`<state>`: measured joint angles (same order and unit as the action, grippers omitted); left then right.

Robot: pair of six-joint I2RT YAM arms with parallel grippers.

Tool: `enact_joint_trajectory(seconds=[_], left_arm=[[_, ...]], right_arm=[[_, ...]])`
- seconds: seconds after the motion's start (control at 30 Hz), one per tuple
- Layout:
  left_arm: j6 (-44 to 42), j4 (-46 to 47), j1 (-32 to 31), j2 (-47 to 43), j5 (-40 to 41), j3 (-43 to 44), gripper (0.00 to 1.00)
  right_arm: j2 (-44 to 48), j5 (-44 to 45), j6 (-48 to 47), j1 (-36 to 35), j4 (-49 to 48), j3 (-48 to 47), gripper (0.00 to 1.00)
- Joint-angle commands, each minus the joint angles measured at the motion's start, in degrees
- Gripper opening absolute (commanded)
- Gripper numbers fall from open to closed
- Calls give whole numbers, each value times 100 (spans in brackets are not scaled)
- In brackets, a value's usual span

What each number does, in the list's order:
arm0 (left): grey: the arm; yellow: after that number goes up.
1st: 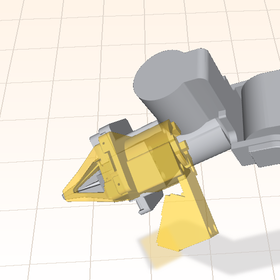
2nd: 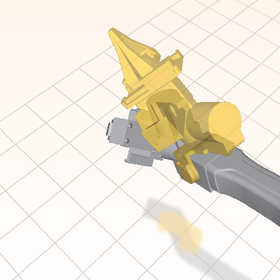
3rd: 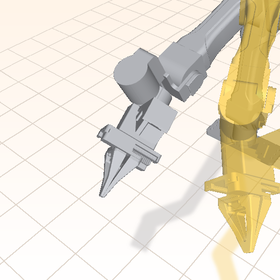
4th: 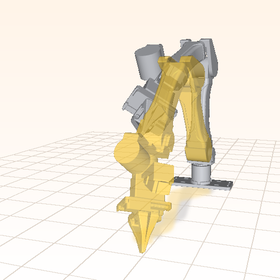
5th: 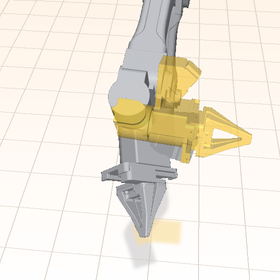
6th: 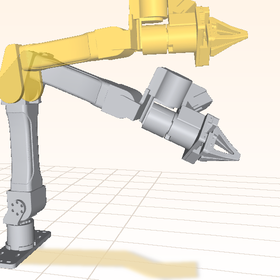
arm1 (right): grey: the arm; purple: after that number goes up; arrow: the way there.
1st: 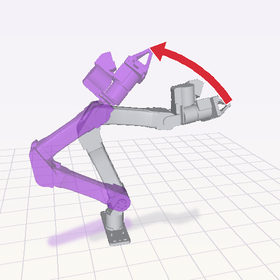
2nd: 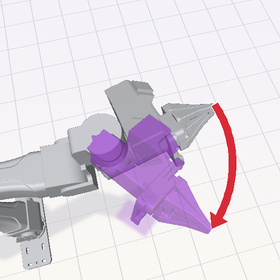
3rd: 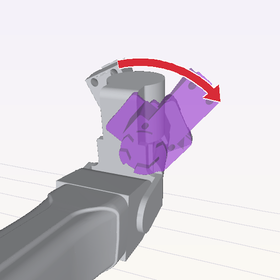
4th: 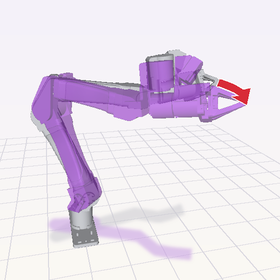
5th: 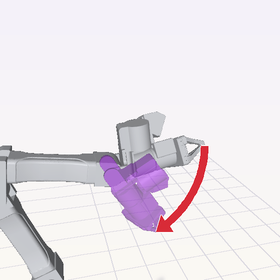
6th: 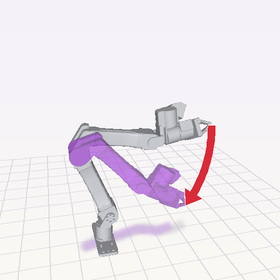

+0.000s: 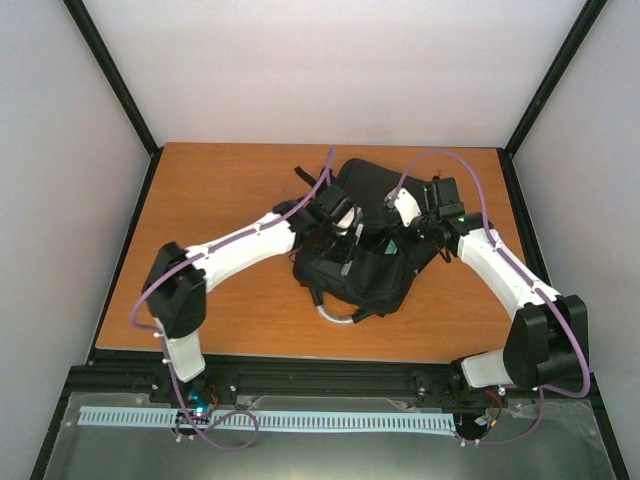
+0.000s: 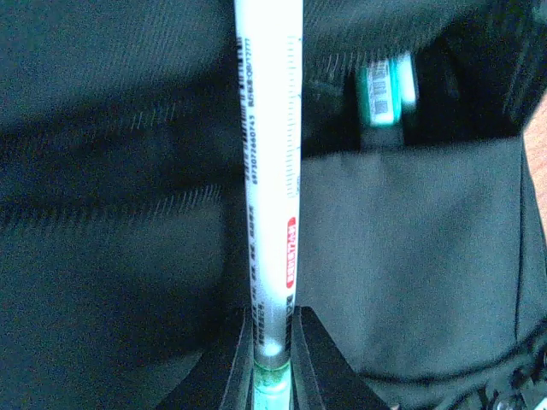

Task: Pack the student bag
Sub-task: Pick up the stationery from the center of the board, then place the stationery in the student bag.

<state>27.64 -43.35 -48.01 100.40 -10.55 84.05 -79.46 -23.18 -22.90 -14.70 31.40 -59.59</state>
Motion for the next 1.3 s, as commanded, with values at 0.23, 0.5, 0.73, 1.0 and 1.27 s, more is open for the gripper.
enact_joint_trajectory(seconds=[0.23, 0.5, 0.73, 1.0, 1.27], left_arm=[[-722, -562, 81, 1748, -234, 2126, 1], [-396, 111, 42, 350, -614, 630, 1], [-578, -33, -93, 269, -1381, 141, 1], [-630, -426, -87, 949, -988, 818, 1], [-366, -1134, -36, 2082, 541, 2515, 1]], right_arm=[[193, -225, 4, 24, -379, -52, 3], [95, -127, -3, 25, -405, -52, 3], [50, -179, 0, 23, -395, -64, 3], [105, -177, 40, 21, -465, -2, 3], [110, -226, 40, 26, -425, -18, 3]])
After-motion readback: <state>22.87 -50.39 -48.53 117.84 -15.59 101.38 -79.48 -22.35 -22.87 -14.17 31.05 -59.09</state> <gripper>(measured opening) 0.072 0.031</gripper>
